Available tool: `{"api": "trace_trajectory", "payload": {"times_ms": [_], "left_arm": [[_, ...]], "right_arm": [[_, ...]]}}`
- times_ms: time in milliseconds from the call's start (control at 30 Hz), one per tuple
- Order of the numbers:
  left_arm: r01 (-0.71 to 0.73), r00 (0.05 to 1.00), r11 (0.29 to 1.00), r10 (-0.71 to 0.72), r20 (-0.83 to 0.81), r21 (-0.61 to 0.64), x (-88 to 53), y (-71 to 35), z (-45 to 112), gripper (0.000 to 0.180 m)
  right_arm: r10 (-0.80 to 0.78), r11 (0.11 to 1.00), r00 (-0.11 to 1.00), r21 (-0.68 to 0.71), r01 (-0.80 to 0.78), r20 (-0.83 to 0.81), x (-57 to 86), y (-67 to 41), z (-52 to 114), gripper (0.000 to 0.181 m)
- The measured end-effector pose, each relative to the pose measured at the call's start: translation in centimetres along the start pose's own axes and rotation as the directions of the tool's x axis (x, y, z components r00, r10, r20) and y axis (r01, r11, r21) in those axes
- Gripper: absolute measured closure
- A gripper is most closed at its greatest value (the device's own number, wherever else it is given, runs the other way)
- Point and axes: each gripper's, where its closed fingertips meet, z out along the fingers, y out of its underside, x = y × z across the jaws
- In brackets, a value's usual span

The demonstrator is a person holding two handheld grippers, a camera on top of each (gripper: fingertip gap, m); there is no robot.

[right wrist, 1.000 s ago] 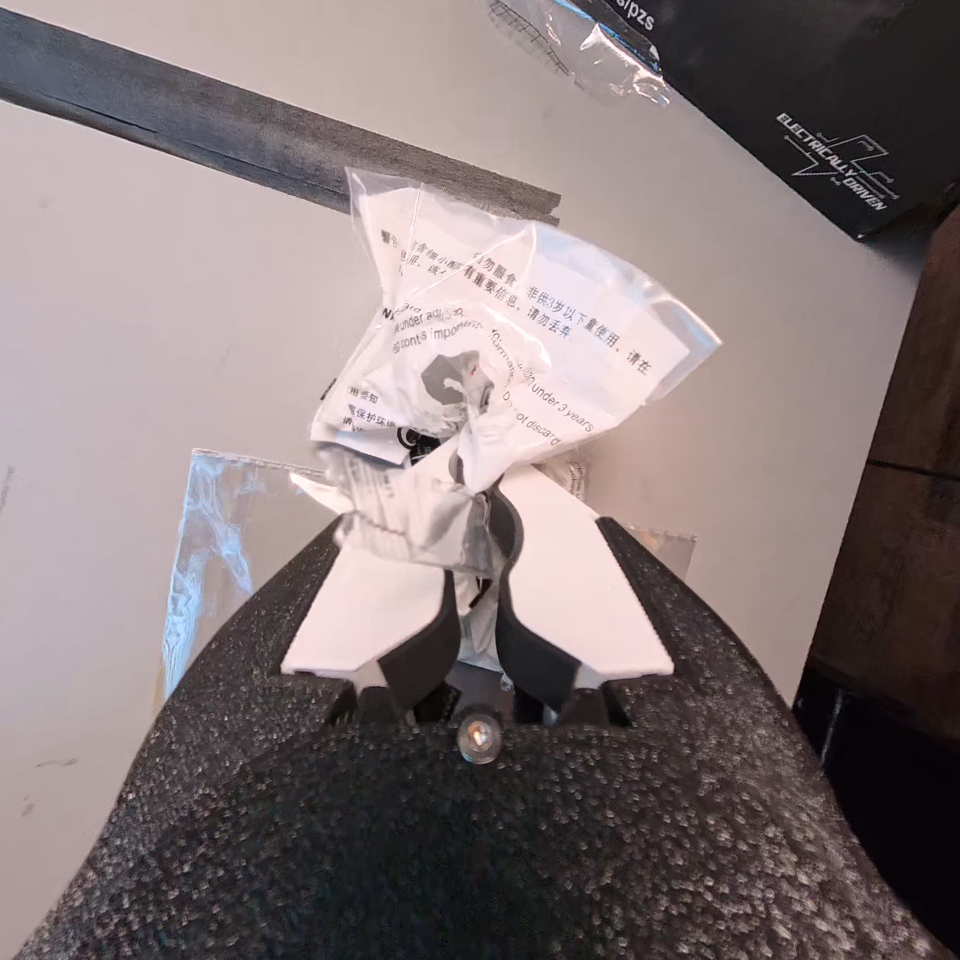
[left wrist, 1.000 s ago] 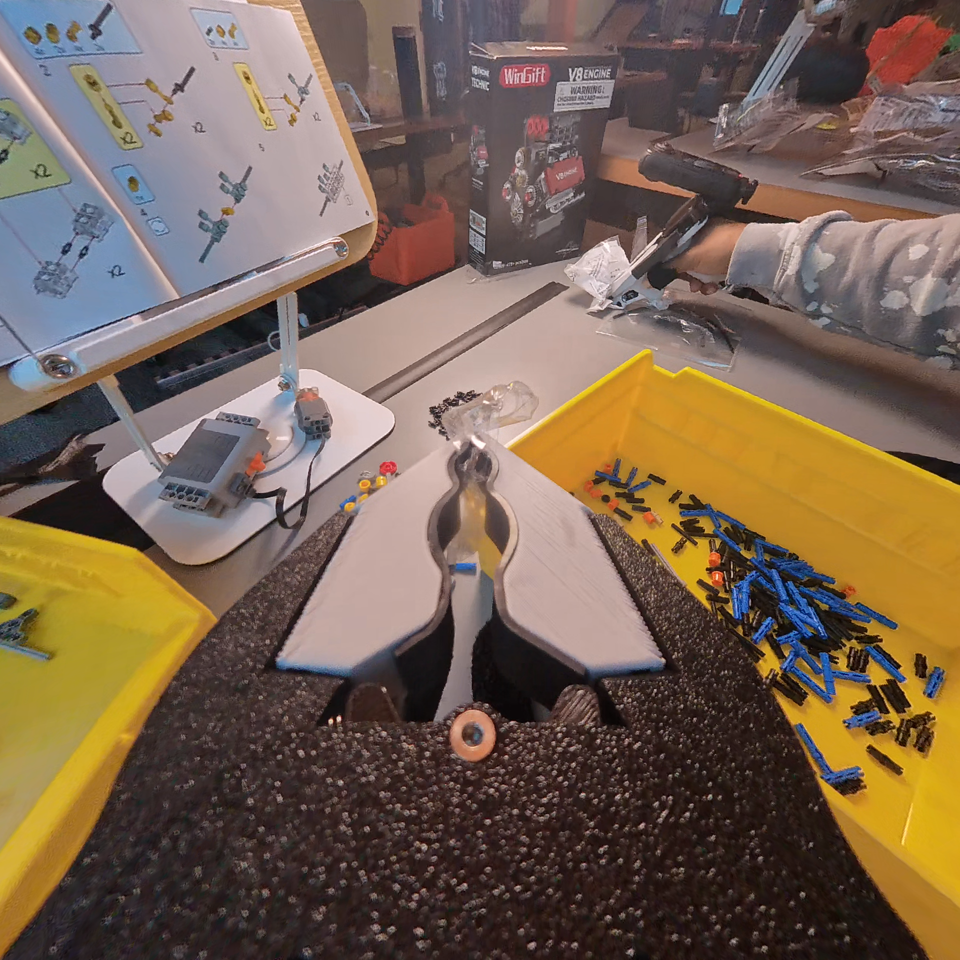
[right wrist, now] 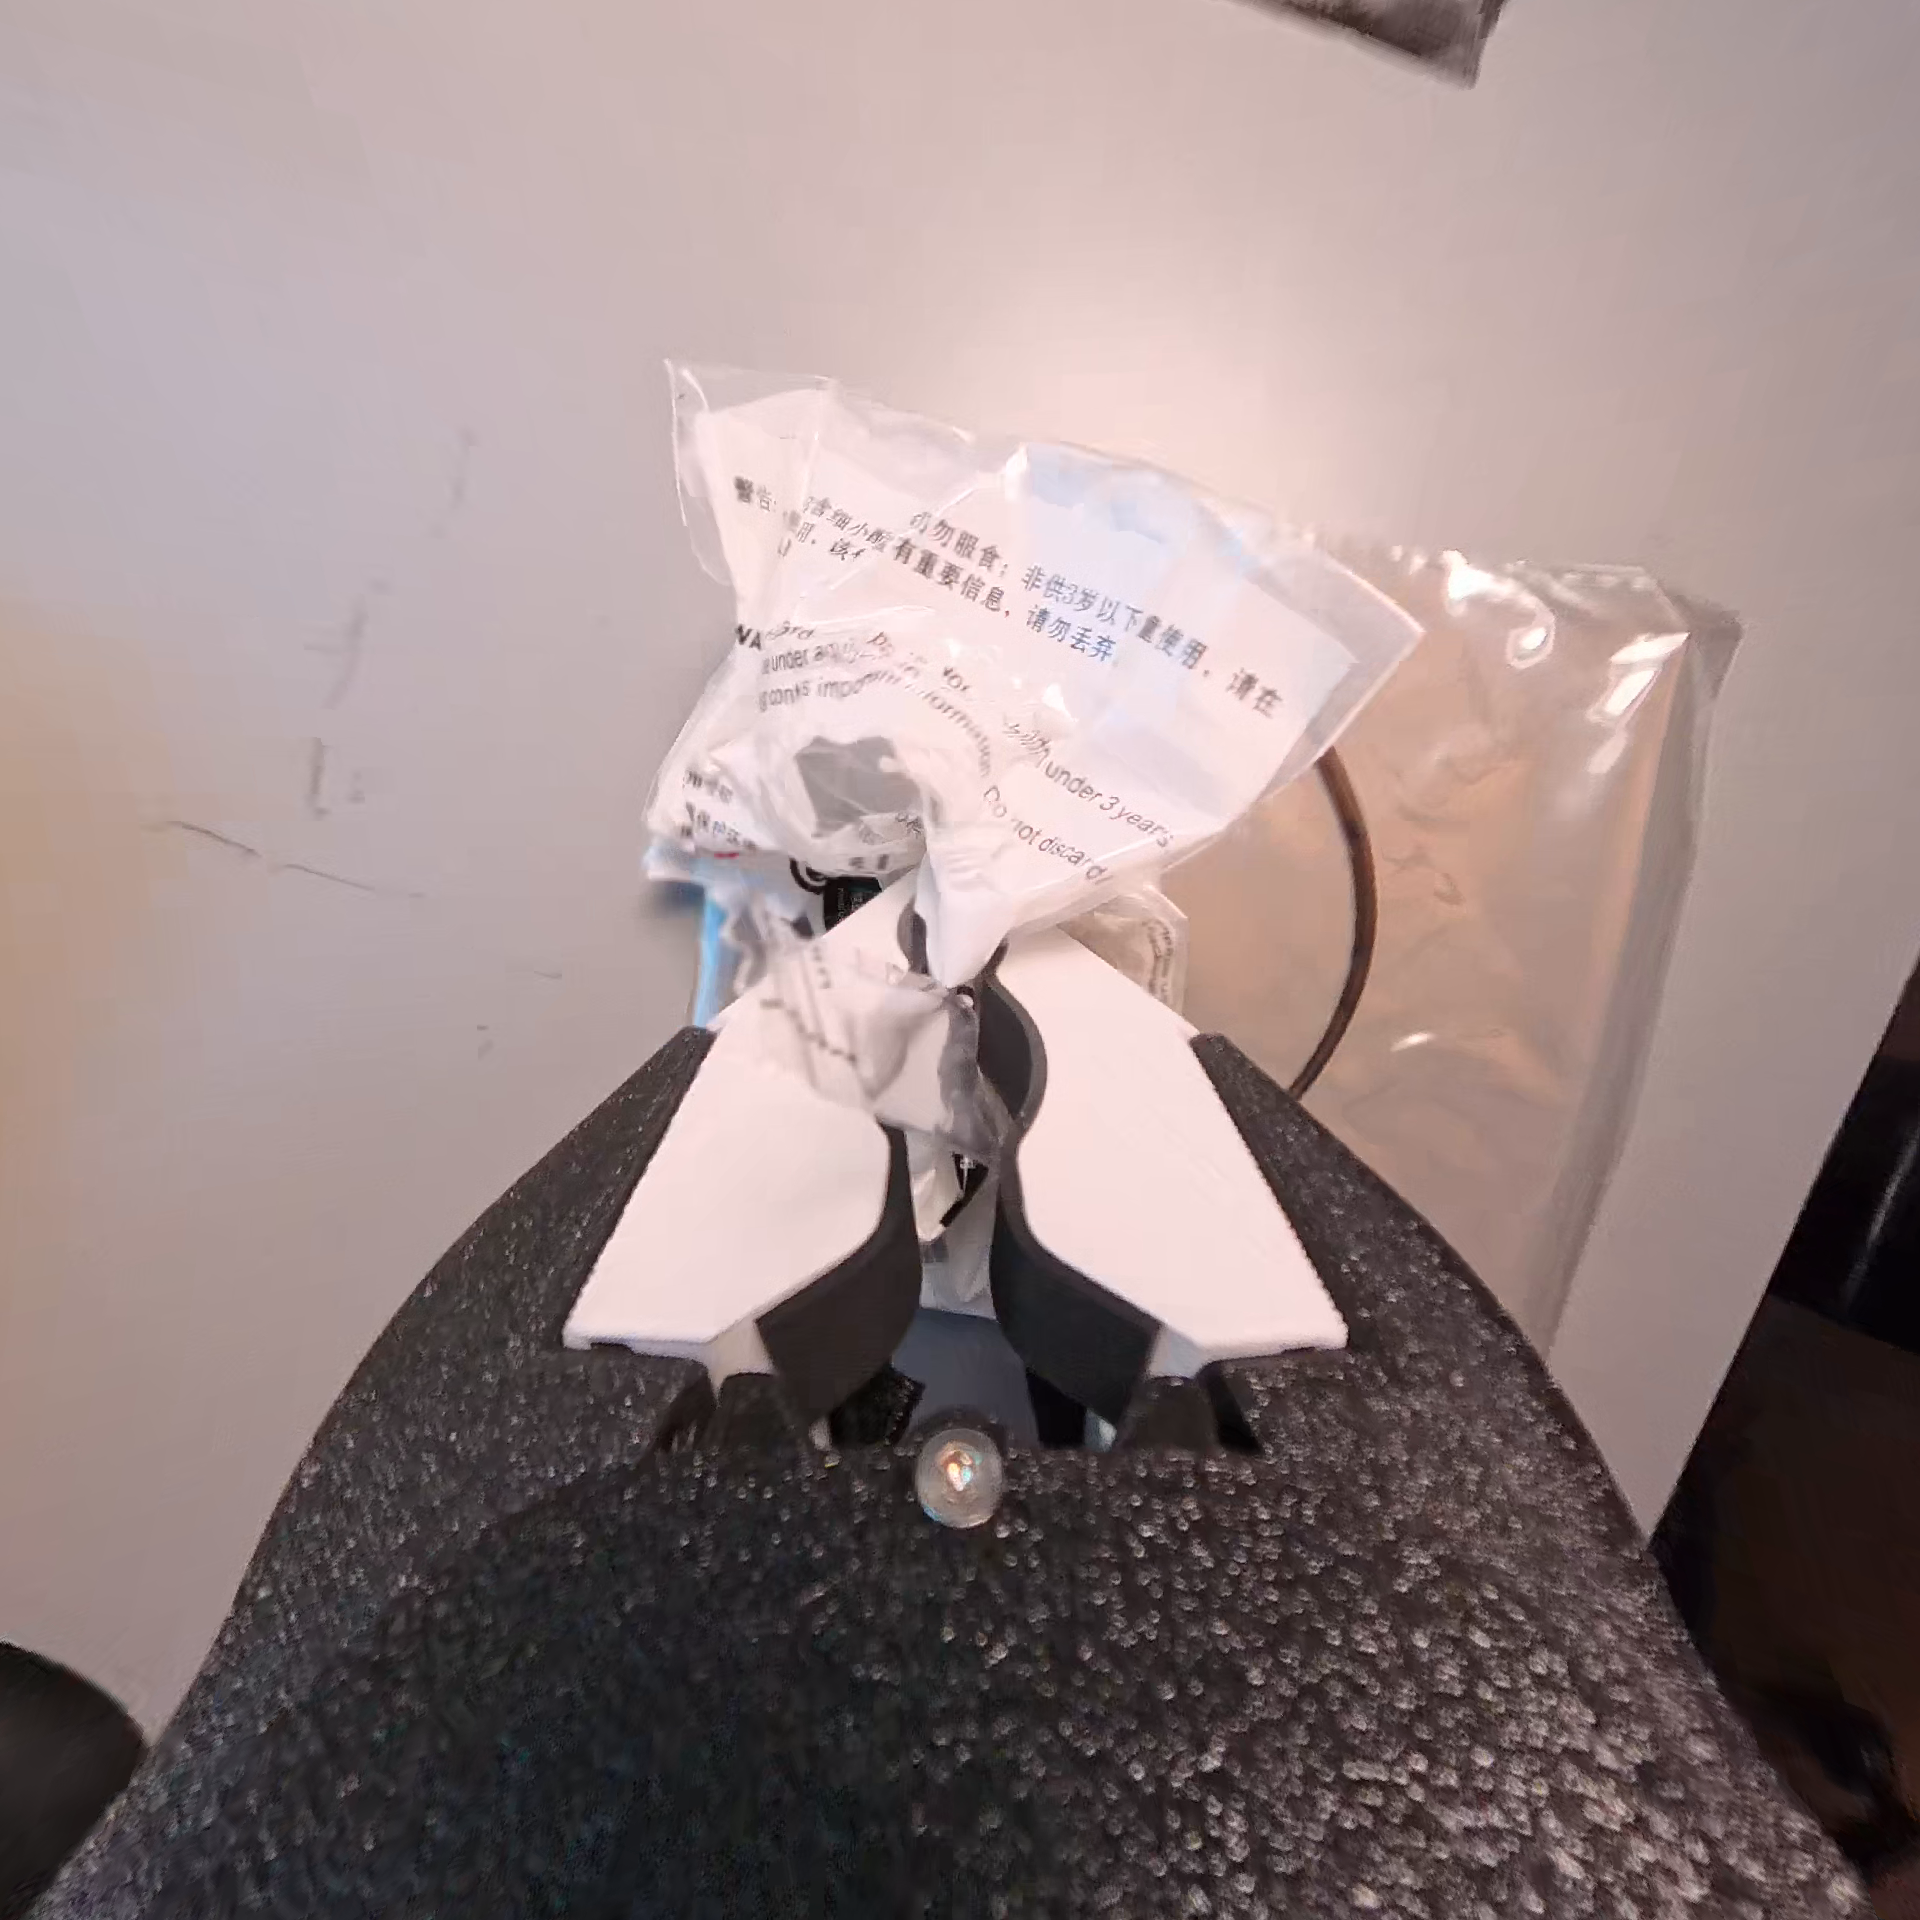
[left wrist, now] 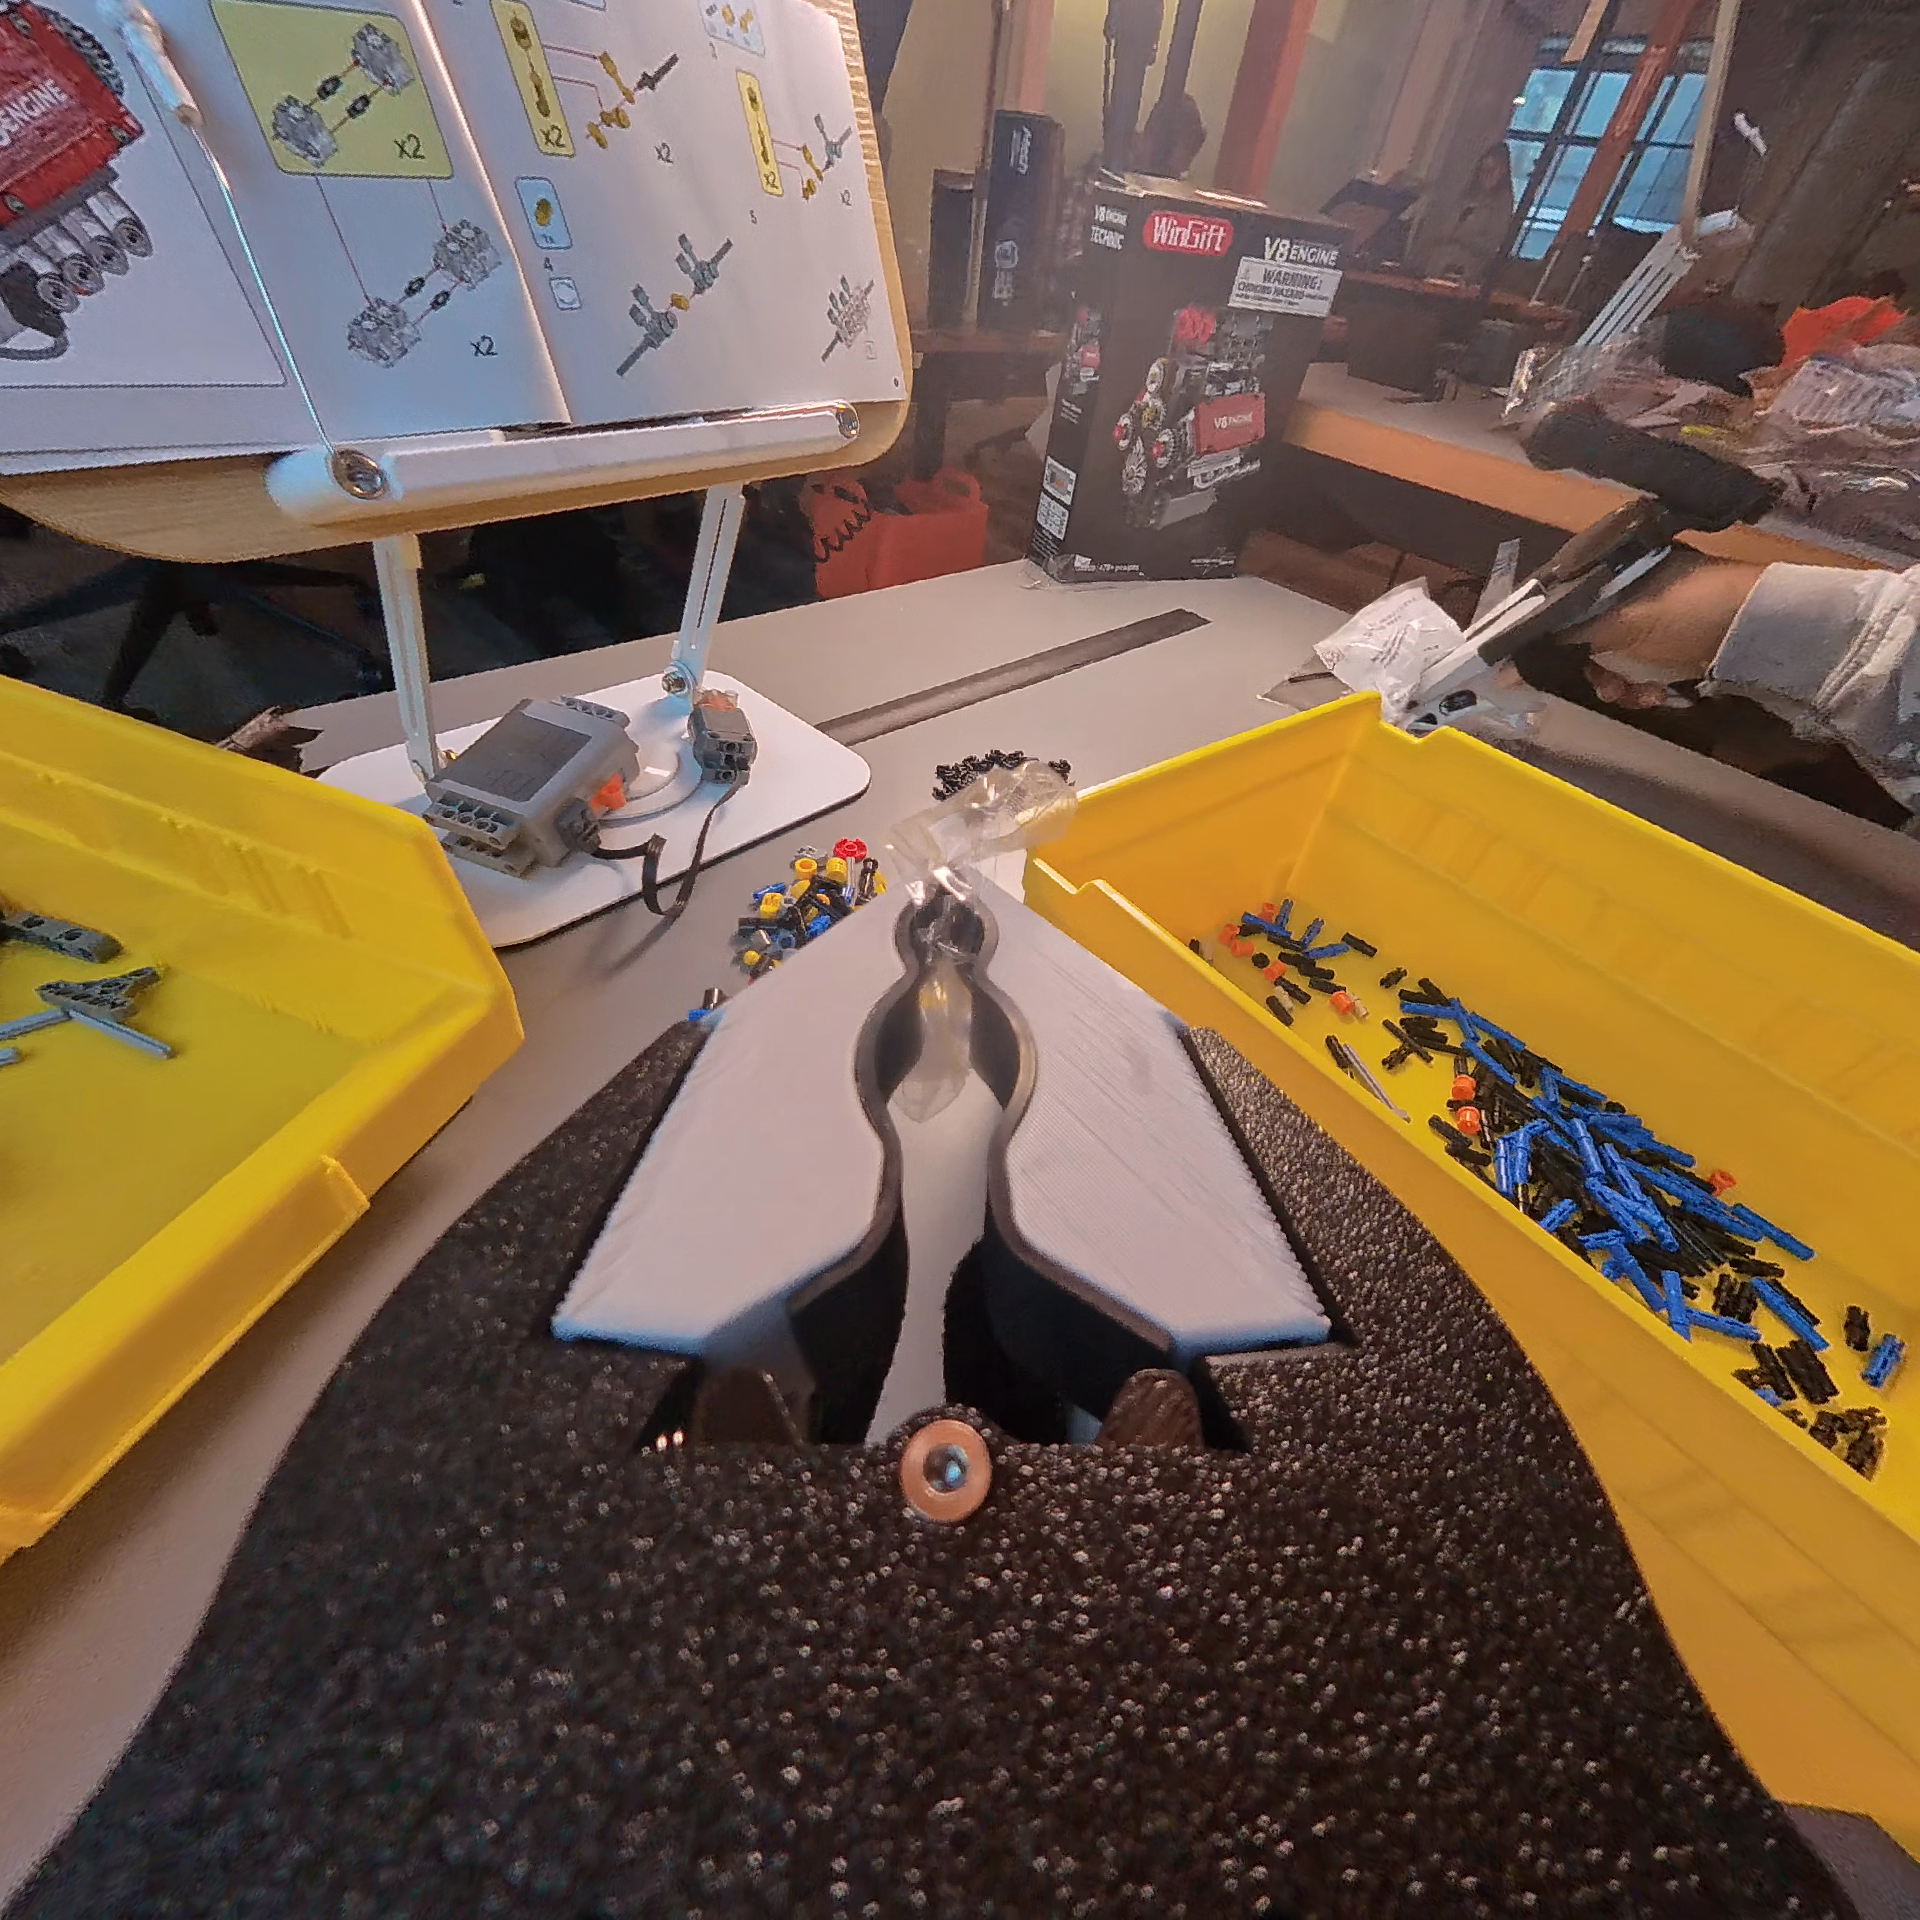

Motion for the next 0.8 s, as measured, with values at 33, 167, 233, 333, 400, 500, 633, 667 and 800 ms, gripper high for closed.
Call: {"api": "trace_trajectory", "payload": {"times_ms": [33, 167, 233, 333, 400, 500, 633, 667, 800], "left_arm": [[0.0, 1.0, 1.0, 0.0, 0.001, 0.004, -0.1, -0.1, 0.0, 0.18], [0.003, 1.0, 1.0, -0.003, 0.003, 0.013, -0.4, -0.1, 0.2, 0.18], [0.018, 1.0, 1.0, -0.018, -0.005, 0.017, -0.3, 0.1, 0.4, 0.18], [0.018, 1.0, 1.0, -0.018, -0.004, 0.006, -0.1, 0.5, 0.6, 0.18], [0.005, 1.0, 1.0, -0.005, 0.001, -0.003, 0.0, 0.8, 0.6, 0.18], [-0.013, 1.0, 1.0, 0.013, 0.01, -0.004, -0.2, 0.8, 0.4, 0.18], [0.0, 1.0, 1.0, 0.0, 0.009, -0.005, -0.6, 1.3, 0.4, 0.18], [0.005, 1.0, 1.0, -0.005, 0.009, -0.009, -0.7, 1.5, 0.4, 0.18], [0.015, 1.0, 1.0, -0.015, 0.0, -0.02, -0.8, 2.2, 0.5, 0.18]], "right_arm": [[-0.005, 0.999, 1.0, 0.043, 0.004, 0.013, -0.2, -1.3, -0.7, 0.181], [-0.068, 0.981, 0.998, 0.185, 0.065, 0.01, 0.2, -8.7, -3.5, 0.181], [-0.067, 0.966, 0.998, 0.248, 0.065, 0.002, 0.9, -13.0, -3.8, 0.181], [-0.033, 0.946, 0.999, 0.322, 0.046, -0.043, 2.8, -18.7, -1.7, 0.181], [-0.025, 0.938, 0.996, 0.344, 0.052, -0.082, 4.0, -21.2, 1.3, 0.181], [-0.01, 0.925, 0.994, 0.377, 0.05, -0.106, 4.3, -24.1, 5.7, 0.181], [-0.033, 0.932, 0.977, 0.347, 0.106, -0.21, 4.3, -26.3, 10.1, 0.181], [-0.025, 0.932, 0.972, 0.346, 0.107, -0.235, 4.4, -26.7, 10.9, 0.181], [0.025, 0.95, 0.943, 0.301, 0.08, -0.331, 5.9, -26.6, 13.2, 0.18]]}}
